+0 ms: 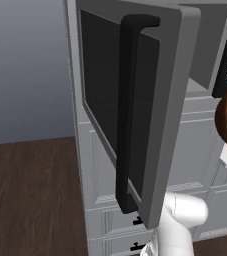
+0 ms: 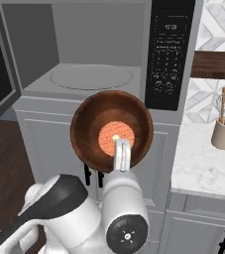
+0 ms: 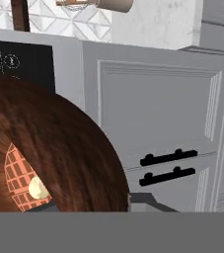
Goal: Open the microwave, place the bowl with waffle inside the microwave, then close the microwave door and turn it on.
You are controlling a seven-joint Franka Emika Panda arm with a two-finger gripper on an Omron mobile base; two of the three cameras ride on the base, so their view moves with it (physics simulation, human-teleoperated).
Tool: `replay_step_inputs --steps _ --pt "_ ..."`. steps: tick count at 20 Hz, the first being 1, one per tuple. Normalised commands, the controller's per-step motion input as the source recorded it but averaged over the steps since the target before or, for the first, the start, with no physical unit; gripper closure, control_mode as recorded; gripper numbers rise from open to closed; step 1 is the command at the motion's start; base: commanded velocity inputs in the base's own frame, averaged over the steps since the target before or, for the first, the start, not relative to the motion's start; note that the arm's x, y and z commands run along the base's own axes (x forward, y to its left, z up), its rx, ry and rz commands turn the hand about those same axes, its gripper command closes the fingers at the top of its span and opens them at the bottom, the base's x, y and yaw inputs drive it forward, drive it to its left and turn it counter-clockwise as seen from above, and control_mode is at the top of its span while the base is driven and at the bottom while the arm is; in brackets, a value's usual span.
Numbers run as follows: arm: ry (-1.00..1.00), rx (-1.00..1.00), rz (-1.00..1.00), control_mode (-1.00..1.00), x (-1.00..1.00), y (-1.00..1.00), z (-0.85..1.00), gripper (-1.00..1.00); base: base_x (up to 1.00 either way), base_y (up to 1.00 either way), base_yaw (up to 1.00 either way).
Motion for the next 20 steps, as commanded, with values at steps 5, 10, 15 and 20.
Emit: replay_step_inputs --steps 5,10,15,20 --pt "0.01 -0.04 0.0 -1.0 0.41 1.0 0.98 1.0 0.0 0.0 0.0" --pt "0.19 -0.01 0.01 -1.0 0.86 0.91 0.81 1.0 0.0 0.0 0.0" --pt "0.44 0.0 0.09 -1.0 1.0 0.39 0.38 1.0 0.0 0.0 0.0" --pt "0.29 0.0 0.09 -1.0 1.0 0.02 0.21 1.0 0.0 0.0 0.0"
